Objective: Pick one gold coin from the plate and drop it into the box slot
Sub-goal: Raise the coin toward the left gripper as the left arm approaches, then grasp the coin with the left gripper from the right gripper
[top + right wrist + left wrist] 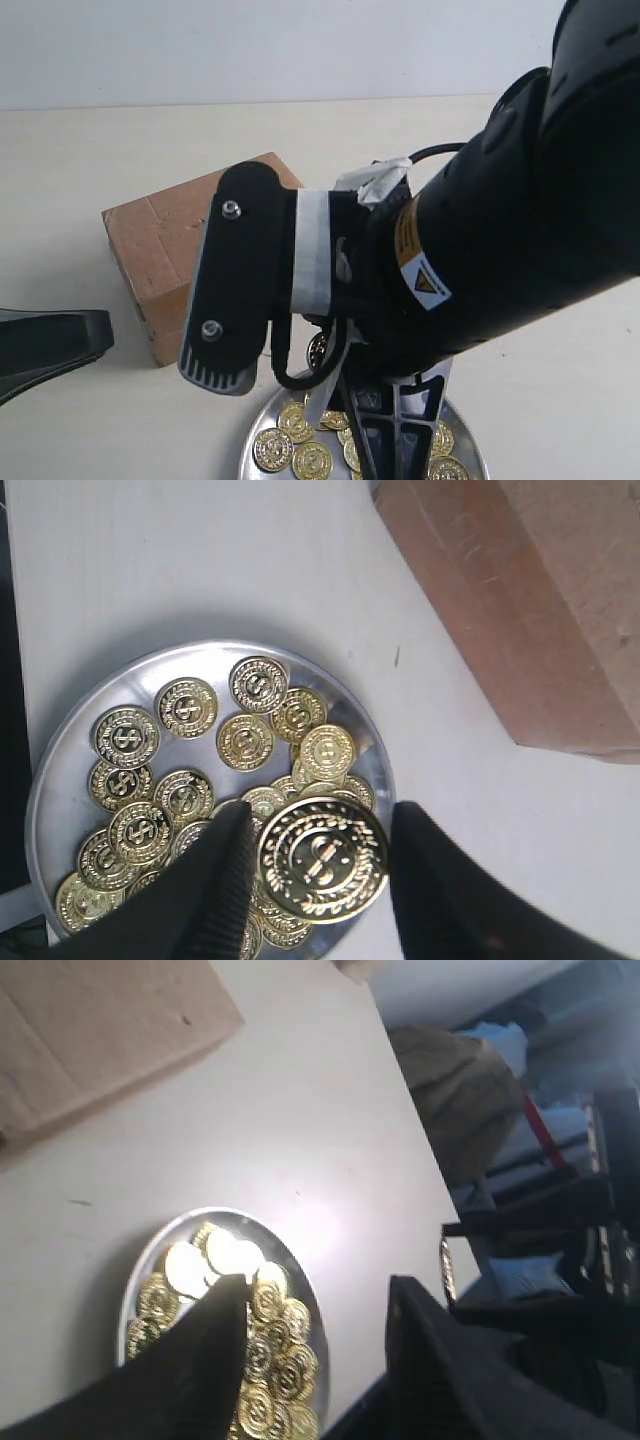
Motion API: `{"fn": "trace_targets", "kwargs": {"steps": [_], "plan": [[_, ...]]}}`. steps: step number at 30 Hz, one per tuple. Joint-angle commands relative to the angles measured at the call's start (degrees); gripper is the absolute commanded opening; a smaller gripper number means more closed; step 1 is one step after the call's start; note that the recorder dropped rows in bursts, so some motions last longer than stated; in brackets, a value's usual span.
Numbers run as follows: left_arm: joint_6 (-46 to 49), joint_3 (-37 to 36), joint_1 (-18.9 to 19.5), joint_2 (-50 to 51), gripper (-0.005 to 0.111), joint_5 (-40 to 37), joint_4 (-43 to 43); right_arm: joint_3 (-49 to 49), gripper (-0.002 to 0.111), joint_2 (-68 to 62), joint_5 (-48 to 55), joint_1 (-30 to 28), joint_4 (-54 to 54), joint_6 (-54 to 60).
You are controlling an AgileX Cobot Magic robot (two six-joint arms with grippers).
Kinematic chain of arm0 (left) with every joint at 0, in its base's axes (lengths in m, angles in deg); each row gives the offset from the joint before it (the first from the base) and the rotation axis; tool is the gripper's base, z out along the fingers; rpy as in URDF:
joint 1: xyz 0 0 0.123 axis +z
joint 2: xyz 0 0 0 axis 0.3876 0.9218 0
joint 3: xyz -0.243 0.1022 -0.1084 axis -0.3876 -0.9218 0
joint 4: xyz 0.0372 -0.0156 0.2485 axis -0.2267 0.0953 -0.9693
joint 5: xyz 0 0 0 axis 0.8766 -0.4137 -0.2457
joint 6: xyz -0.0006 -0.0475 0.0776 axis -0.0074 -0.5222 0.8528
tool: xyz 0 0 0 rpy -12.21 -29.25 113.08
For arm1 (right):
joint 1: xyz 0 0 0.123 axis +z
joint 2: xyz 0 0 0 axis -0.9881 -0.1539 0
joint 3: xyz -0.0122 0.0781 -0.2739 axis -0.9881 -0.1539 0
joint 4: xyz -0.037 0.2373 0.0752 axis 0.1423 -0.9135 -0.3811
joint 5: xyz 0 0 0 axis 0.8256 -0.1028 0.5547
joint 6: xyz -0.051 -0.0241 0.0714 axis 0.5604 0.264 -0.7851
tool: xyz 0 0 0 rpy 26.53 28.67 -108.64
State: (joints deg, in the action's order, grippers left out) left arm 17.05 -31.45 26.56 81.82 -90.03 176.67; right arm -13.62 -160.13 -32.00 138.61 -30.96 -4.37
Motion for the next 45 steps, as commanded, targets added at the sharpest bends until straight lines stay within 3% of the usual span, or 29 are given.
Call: {"fn": "trace_targets", "kwargs": {"steps": [1, 9, 14, 18, 24, 45], "plan": [[5.69, 2.61, 0.14, 9.70, 0.044, -8.93, 1.90, 0.44, 0.027, 0.45, -0.13, 0.16, 0.51, 0.53], [12.05, 4.67, -1.23, 22.45, 0.044, -8.93, 3.66, 0.44, 0.027, -0.37, -1.71, 0.16, 0.51, 1.08], [12.29, 8.38, -11.66, 26.14, 0.044, -8.46, 5.17, 0.44, 0.027, -3.16, -1.94, 0.16, 0.51, 1.08], [11.45, 11.31, -19.97, 28.51, 0.044, -0.54, 7.48, 0.44, 0.027, -4.55, -1.94, 0.16, 0.51, 1.08], [11.54, 14.10, -26.28, 32.28, 0.044, 0.27, 10.41, 0.44, 0.027, -5.97, -2.68, 0.16, 3.72, -0.53], [11.43, 19.99, -28.51, 41.10, 0.044, -3.06, 10.89, 0.44, 0.027, -5.97, -6.49, 0.16, 5.56, -3.93]]}}
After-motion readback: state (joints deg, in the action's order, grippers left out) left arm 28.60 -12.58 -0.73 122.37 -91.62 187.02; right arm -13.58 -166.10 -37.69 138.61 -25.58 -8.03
